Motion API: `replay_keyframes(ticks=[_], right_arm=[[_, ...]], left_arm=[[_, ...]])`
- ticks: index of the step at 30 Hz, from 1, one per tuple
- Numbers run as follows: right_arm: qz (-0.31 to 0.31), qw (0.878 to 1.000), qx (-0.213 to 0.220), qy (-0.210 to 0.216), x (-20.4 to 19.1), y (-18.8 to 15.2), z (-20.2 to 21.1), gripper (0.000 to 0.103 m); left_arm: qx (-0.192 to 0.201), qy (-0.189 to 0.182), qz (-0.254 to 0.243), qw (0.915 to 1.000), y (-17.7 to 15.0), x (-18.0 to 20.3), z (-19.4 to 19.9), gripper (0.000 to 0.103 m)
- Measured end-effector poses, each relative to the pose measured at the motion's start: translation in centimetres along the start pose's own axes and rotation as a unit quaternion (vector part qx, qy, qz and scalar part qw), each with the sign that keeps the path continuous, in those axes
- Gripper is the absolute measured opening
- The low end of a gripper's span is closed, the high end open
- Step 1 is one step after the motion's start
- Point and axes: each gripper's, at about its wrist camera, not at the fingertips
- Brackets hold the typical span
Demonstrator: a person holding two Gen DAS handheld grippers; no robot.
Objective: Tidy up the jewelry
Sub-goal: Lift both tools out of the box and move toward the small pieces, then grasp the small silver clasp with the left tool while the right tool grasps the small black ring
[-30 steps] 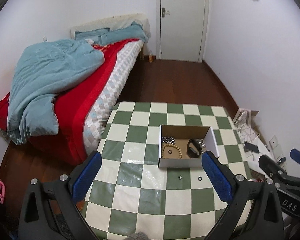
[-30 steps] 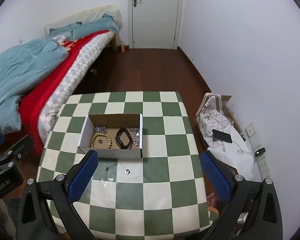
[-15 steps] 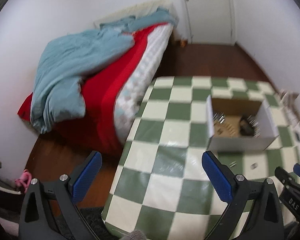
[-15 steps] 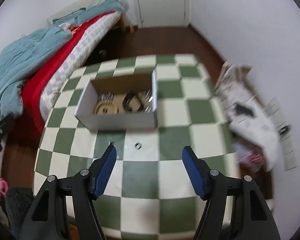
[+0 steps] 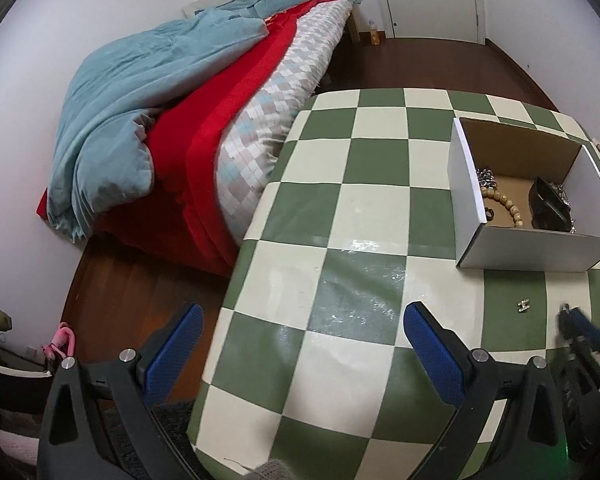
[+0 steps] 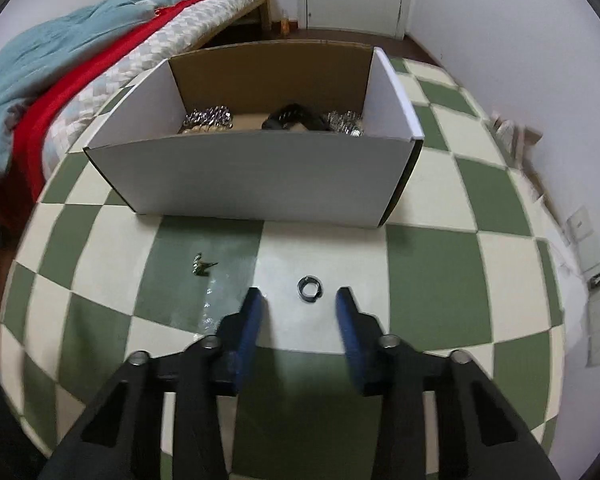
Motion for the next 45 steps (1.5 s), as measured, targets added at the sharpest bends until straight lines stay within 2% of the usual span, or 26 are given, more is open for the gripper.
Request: replay_keyframes(ticks=[2, 8, 13, 20, 21, 22, 23, 24, 25, 28, 30, 36, 39, 40, 41, 42, 44, 45], right_arm=[[0.005, 1.000, 0.003, -0.001, -0.1, 0.0, -0.2, 0.000], [-0.043, 0.999, 0.018, 0.025, 3.2, 0.0, 1.3, 0.000], [-0.089, 0.995, 0.030, 0.044, 6.4, 0.3, 3.2, 0.000], [-0.122, 0.992, 0.020, 0.035, 8.8, 0.4, 3.9, 0.000], [-0.127, 0.991, 0.018, 0.031, 9.3, 0.3, 3.8, 0.000], [-0.129, 0.991, 0.016, 0.027, 9.6, 0.1, 3.8, 0.000], [-0.133, 0.991, 0.014, 0.025, 10.0, 0.0, 3.8, 0.000], [-0.136, 0.990, 0.013, 0.024, 10.4, -0.1, 3.8, 0.000], [-0.139, 0.990, 0.012, 0.021, 10.7, -0.2, 3.7, 0.000], [-0.149, 0.989, 0.010, 0.018, 11.4, -0.5, 3.6, 0.000], [-0.152, 0.988, 0.010, 0.018, 11.6, -0.6, 3.6, 0.000], [-0.153, 0.988, 0.013, 0.020, 11.3, -0.4, 3.8, 0.001], [-0.157, 0.987, 0.013, 0.041, 10.8, -0.1, 3.8, 0.002], [-0.157, 0.986, 0.014, 0.057, 10.6, 0.1, 3.6, 0.003], [-0.154, 0.986, 0.013, 0.069, 10.1, 0.2, 3.4, 0.010], [-0.148, 0.986, 0.012, 0.080, 9.6, 0.5, 3.1, 0.028], [-0.130, 0.987, 0.014, 0.091, 8.0, 1.0, 2.4, 0.052], [-0.119, 0.988, 0.018, 0.093, 7.1, 1.3, 2.1, 0.052]], left_arm=[[-0.003, -0.009, -0.003, 1.0000, 0.1, 0.6, -0.1, 0.102], [-0.003, -0.047, -0.022, 0.9987, 0.0, 3.6, -0.1, 0.102], [-0.018, -0.100, -0.060, 0.9930, -0.2, 7.8, -0.7, 0.102], [-0.024, -0.132, -0.113, 0.9844, -0.4, 12.9, -1.6, 0.101], [-0.023, -0.137, -0.117, 0.9834, -0.4, 13.3, -1.7, 0.094], [-0.023, -0.139, -0.120, 0.9828, -0.4, 13.6, -1.7, 0.083], [-0.026, -0.143, -0.123, 0.9818, -0.4, 13.9, -1.9, 0.078], [-0.030, -0.147, -0.125, 0.9808, -0.5, 14.0, -2.1, 0.068], [-0.035, -0.153, -0.128, 0.9793, -0.5, 14.2, -2.3, 0.051], [-0.034, -0.172, -0.127, 0.9763, -0.7, 14.4, -2.5, 0.021], [-0.033, -0.179, -0.127, 0.9751, -0.8, 14.5, -2.5, 0.006], [-0.029, -0.178, -0.115, 0.9768, -0.9, 13.3, -2.4, 0.006], [-0.027, -0.177, -0.099, 0.9790, -0.8, 11.6, -2.1, 0.006], [-0.025, -0.174, -0.093, 0.9800, -0.9, 10.9, -1.9, 0.006], [-0.024, -0.171, -0.090, 0.9808, -0.8, 10.3, -2.0, 0.006], [-0.024, -0.167, -0.084, 0.9821, -0.8, 9.6, -2.0, 0.006], [-0.024, -0.159, -0.076, 0.9841, -0.9, 8.2, -2.1, 0.006], [-0.025, -0.155, -0.070, 0.9850, -0.9, 7.6, -2.3, 0.006]])
Point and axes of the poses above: each gripper's, at about its wrist camera, not at the fingertips, and z roughly against the way its jaws point, x to its right, y to its top, and after that the axes turned 4 degrees about -x, right-handed
